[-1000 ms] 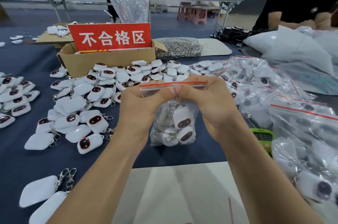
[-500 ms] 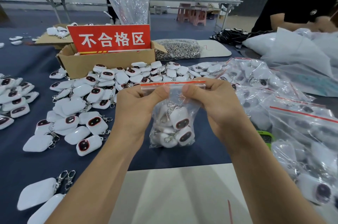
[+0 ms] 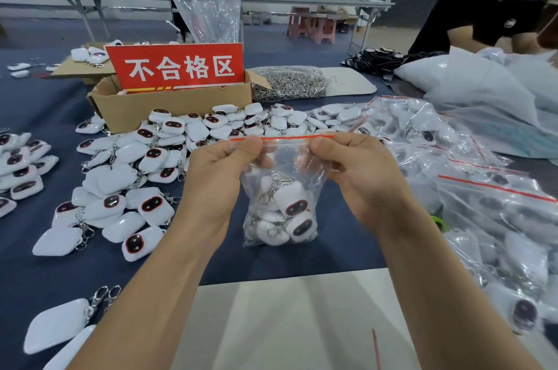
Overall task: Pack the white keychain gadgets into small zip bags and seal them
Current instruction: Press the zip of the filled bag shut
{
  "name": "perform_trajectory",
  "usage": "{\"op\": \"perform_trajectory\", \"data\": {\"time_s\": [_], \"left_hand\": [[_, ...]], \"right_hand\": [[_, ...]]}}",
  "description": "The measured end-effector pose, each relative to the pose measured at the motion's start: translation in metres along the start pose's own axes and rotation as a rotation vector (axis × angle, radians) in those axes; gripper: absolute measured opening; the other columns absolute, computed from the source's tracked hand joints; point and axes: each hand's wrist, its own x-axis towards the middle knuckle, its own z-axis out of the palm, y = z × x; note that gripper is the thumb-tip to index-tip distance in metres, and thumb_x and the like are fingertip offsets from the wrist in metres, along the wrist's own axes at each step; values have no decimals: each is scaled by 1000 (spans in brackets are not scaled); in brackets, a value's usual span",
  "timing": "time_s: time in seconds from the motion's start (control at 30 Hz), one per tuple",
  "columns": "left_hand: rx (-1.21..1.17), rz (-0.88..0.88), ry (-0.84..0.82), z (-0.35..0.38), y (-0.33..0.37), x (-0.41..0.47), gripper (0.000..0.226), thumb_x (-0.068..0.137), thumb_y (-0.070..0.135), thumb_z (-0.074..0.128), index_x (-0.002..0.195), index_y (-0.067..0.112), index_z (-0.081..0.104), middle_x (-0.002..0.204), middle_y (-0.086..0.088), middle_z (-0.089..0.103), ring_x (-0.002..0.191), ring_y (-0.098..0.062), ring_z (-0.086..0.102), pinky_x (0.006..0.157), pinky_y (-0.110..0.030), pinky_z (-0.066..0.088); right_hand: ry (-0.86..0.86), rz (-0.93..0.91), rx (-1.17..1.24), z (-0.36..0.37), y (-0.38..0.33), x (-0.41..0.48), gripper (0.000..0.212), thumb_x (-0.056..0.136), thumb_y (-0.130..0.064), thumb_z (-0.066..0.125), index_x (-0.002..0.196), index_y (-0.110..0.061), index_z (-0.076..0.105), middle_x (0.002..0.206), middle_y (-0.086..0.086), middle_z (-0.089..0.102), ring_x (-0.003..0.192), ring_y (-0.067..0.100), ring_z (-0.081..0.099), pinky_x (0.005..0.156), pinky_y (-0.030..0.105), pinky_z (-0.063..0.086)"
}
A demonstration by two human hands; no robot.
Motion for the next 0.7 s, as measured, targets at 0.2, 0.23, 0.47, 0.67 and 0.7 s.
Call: {"op": "perform_trajectory", "data": {"time_s": [0.2, 0.23, 0.47, 0.67, 0.7], "left_hand": [[-15, 1, 48, -1, -2, 0, 38, 98, 23, 64, 63, 24, 80, 69, 4, 74, 76, -5, 68, 85, -28, 50], [-10, 6, 58, -3, -3, 2, 37, 97, 25, 65, 63, 22, 80, 71, 4, 74, 79, -7, 68, 88, -30, 51], [-38, 21, 30, -9, -4, 6, 27, 77, 40, 69, 61, 21, 80, 72, 2, 75, 78, -10, 69, 88, -27, 53], [-124, -60, 64, -8, -9, 7, 47, 103, 30, 56, 64, 21, 80, 74, 1, 76, 71, -8, 72, 67, -21, 57], [-145, -78, 75, -6, -10, 7, 50, 105, 31, 53, 65, 19, 80, 76, -1, 77, 71, -10, 72, 67, -24, 58]], "right_hand": [[-3, -21, -13, 4, 3, 1, 21, 97, -5, 64, 84, -4, 79, 74, 6, 77, 68, 11, 71, 66, 19, 55], [-27, -3, -1, 2, 2, 1, 23, 98, -5, 63, 84, -6, 81, 78, 8, 78, 72, 13, 73, 68, 21, 57], [-64, 25, -34, -6, -3, 2, 33, 103, -4, 55, 85, -5, 82, 84, 7, 80, 78, 13, 75, 73, 22, 57], [-269, 133, -231, -3, 12, -5, 34, 90, -4, 76, 123, -12, 74, 116, 6, 78, 112, 20, 73, 102, 35, 55], [-305, 180, -302, 0, 17, -7, 40, 89, -1, 76, 127, -12, 72, 117, 6, 78, 112, 20, 73, 102, 35, 55]]}}
